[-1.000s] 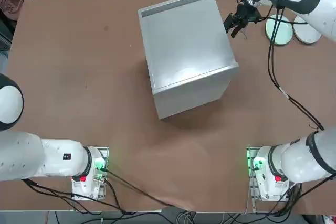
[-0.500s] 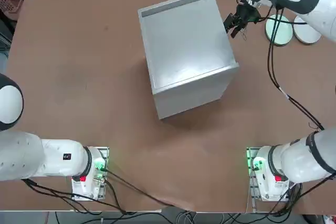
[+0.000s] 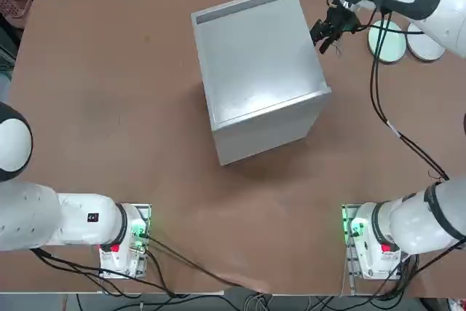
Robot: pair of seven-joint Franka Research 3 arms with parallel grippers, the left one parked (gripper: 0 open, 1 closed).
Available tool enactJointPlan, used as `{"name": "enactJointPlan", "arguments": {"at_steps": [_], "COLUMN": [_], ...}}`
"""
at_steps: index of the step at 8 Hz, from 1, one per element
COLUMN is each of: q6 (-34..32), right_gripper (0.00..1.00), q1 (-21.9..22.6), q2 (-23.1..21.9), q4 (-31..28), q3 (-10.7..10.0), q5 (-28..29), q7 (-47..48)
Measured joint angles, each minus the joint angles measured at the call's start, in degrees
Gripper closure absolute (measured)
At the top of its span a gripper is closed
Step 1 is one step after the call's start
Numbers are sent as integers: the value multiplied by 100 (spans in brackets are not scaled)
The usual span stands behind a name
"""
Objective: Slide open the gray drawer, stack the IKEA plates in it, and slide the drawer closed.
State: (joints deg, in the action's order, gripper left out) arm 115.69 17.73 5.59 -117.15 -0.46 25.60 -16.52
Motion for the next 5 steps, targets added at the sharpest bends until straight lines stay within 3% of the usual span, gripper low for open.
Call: {"name": "enactJointPlan", "arguments": {"at_steps": [5], "q6": [-7], "right_gripper": [0], "q1": [-86], "q2": [-22], "q4": [18], "q3": [-80], "q5": [-350], "q7": [-9]}}
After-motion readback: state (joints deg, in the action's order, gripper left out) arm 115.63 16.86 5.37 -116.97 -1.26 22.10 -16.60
